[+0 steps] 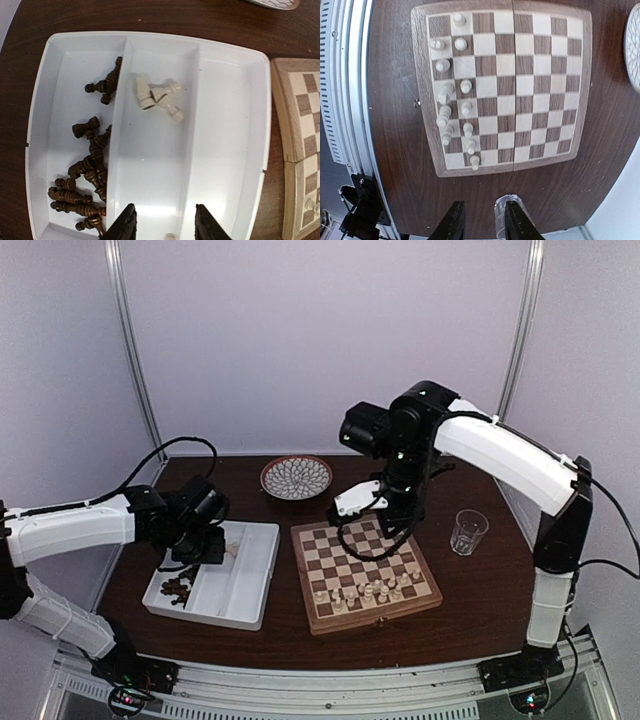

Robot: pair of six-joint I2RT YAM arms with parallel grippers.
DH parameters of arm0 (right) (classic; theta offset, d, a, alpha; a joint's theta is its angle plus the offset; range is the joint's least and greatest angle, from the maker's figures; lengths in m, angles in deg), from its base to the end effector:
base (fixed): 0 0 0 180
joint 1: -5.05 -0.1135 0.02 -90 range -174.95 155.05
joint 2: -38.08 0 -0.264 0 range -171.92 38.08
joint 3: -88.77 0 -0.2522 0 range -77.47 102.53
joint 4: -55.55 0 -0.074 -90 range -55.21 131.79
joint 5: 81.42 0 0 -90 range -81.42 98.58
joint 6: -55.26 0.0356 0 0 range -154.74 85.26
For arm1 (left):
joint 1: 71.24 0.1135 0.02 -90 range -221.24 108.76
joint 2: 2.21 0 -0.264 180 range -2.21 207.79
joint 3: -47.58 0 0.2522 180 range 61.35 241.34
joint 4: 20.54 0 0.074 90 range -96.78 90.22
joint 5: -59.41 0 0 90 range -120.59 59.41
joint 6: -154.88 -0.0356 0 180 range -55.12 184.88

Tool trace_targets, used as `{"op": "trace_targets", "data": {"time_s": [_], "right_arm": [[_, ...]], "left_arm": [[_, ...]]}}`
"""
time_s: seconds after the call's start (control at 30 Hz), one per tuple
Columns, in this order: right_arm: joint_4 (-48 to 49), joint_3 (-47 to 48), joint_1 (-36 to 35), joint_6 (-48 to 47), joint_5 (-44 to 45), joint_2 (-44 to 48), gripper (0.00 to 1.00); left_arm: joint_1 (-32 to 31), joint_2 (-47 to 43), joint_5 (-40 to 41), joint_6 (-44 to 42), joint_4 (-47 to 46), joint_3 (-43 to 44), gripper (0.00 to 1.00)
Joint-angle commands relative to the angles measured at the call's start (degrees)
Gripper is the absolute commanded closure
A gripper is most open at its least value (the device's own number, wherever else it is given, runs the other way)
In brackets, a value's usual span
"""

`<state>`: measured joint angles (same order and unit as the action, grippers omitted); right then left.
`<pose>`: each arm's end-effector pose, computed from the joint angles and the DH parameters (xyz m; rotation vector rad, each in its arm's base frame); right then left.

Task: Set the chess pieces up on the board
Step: Pick up the knight from the storage box.

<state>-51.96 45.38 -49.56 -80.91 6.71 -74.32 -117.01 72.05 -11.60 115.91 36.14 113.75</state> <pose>0.2095 0.2969 0.3522 -2.3337 1.9275 0.0623 0.1785 -0.1667 0.2347 -0.2167 2.5954 -0.1466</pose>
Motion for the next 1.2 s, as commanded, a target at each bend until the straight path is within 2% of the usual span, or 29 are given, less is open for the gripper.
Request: {"op": "trace_targets", "data": {"time_s": [0.0,0.1,0.3,0.37,0.5,0.7,1.17], "right_arm": [[-0.4,-7.5,7.1,0.7,-6.6,6.7,0.69],[6.9,-18.3,10.4,3.0,-10.1,14.4,0.69],[25.5,-41.2,13.1,12.2,-14.0,30.5,0.71],[30.0,-46.7,14.3,14.1,-16.2,34.9,0.71],[35.3,-54.3,21.4,15.8,-22.1,41.7,0.70],[37.6,-58.2,23.2,16.5,-24.7,46.7,0.67],[38.8,-59.9,23.8,16.6,-26.7,47.7,0.65]], "left_arm": [[7.0,2.0,-4.4,-2.4,-1.7,0.7,0.60],[8.8,4.9,-3.9,-2.0,-4.6,1.3,0.64],[11.0,14.7,-5.1,-3.6,-6.0,7.9,0.70],[12.0,17.9,-5.3,-3.7,-6.2,9.7,0.70],[13.8,22.8,-6.0,-2.7,-6.9,11.8,0.70],[14.4,28.7,-3.3,-0.6,-6.1,14.3,0.74],[15.3,33.4,-1.3,1.9,-4.0,16.2,0.81]]}}
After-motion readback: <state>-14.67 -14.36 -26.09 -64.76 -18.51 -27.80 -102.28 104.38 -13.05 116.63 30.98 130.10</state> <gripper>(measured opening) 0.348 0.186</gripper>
